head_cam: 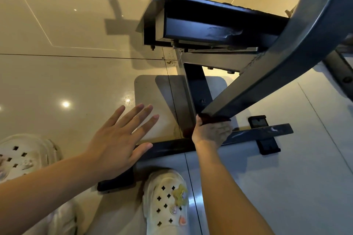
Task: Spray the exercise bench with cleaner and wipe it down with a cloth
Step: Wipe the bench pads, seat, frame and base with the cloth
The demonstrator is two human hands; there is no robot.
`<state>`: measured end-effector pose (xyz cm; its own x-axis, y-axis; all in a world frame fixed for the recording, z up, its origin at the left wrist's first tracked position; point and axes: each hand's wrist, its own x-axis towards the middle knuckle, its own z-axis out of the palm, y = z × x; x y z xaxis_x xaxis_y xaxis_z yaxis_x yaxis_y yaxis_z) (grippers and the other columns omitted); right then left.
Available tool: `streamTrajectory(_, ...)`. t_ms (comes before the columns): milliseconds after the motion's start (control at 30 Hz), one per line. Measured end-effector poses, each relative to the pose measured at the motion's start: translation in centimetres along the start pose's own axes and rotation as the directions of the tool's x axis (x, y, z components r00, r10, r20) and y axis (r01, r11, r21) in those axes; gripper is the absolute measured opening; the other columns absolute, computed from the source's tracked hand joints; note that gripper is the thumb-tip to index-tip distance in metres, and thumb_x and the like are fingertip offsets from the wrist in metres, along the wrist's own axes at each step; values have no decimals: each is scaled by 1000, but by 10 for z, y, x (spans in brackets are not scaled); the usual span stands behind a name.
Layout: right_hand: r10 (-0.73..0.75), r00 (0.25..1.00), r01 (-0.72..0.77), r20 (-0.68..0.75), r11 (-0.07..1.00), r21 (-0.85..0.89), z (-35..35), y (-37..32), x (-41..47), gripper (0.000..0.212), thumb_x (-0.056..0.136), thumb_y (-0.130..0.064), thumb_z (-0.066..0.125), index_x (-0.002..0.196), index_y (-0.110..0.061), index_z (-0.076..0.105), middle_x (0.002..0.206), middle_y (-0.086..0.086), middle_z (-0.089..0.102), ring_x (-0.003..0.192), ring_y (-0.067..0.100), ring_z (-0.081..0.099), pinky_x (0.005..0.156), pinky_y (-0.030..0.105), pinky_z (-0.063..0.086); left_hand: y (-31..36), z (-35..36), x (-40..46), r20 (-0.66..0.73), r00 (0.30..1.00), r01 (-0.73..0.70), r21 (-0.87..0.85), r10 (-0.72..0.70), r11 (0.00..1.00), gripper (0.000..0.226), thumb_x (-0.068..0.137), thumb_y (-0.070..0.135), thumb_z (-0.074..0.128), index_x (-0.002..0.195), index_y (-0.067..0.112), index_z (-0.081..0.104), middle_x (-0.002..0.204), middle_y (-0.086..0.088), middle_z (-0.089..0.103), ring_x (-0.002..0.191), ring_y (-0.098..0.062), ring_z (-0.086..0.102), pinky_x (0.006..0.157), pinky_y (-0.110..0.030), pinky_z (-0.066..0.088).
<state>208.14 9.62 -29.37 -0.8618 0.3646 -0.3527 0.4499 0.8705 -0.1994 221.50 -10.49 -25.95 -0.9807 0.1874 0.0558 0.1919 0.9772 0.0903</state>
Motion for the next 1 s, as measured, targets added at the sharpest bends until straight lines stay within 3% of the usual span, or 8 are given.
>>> streamTrajectory(133, -39, 999, 39, -17, 999, -2, -15, 8, -7, 84, 100, -56, 30, 152, 5, 7, 159, 24, 15, 147, 35, 18, 121, 44, 14, 6, -9, 7, 43, 999, 4, -59, -2, 998, 61, 100, 52, 22, 150, 19, 30, 155, -6, 30, 144, -20, 20, 114, -41, 13)
streamTrajectory(267, -222, 965, 251, -138, 934, 256, -49, 20, -37, 57, 101, -50, 29, 131, -8, 53, 138, 12, 49, 117, 32, 54, 96, 42, 47, 14, -40, 16, 13, 999, -34, -140, 36, 990, 59, 99, 53, 23, 147, 21, 36, 148, -4, 45, 137, -17, 28, 113, -36, 17)
streamTrajectory(433, -288, 957, 210, -36, 603, 770, -116, 16, -92, 40, 99, -49, 36, 125, -23, 52, 108, -6, 58, 115, 21, 53, 90, 28, 39, 34, -112, 34, -45, 996, -87, -289, 77, 953, 54, 95, 48, 40, 145, 33, 31, 141, 10, 43, 124, -11, 48, 98, -25, 39)
streamTrajectory(533, -425, 904, 248, -50, 427, 870, -152, 14, -126, 58, 85, -64, 34, 140, -47, 36, 132, -7, 51, 127, 19, 47, 107, 39, 38, 64, -155, 40, 40, 998, 65, -514, -52, 855, 66, 94, 45, 54, 149, 39, 19, 149, 15, 31, 131, -6, 37, 106, -27, 36)
streamTrajectory(633, -579, 802, 362, -144, 281, 889, -176, 12, -149, 45, 79, -62, 39, 123, -69, 38, 138, -10, 51, 125, 6, 50, 105, 36, 44, 91, -184, 48, 18, 994, 92, -644, -105, 759, 56, 90, 39, 63, 139, 38, 37, 131, 14, 51, 117, -2, 49, 88, -13, 40)
streamTrajectory(767, -638, 740, 456, -212, 245, 855, -198, 19, -165, 18, 77, -61, 46, 94, -64, 51, 115, -9, 59, 98, -9, 57, 88, 22, 48, 102, -214, 46, 1, 975, 169, -647, -221, 743, 14, 88, 32, 67, 96, 33, 56, 102, 12, 59, 97, -5, 54, 80, -16, 42)
streamTrajectory(900, -711, 657, 496, -251, 158, 854, -208, 34, -170, 15, 78, -55, 62, 90, -57, 54, 116, -1, 57, 100, 1, 59, 89, 31, 54, 109, -234, 31, -19, 972, 165, -652, -234, 740, 19, 89, 23, 65, 81, 35, 53, 88, 14, 60, 87, -4, 56, 72, -12, 42)
streamTrajectory(1000, -749, 598, 574, -286, 151, 805, -213, 47, -164, 26, 78, -42, 72, 93, -55, 56, 117, -5, 55, 106, 6, 58, 89, 29, 54, 118, -240, 24, -60, 951, 184, -676, -302, 713, 24, 89, 17, 64, 78, 35, 53, 85, 14, 61, 88, -7, 59, 79, -31, 54)
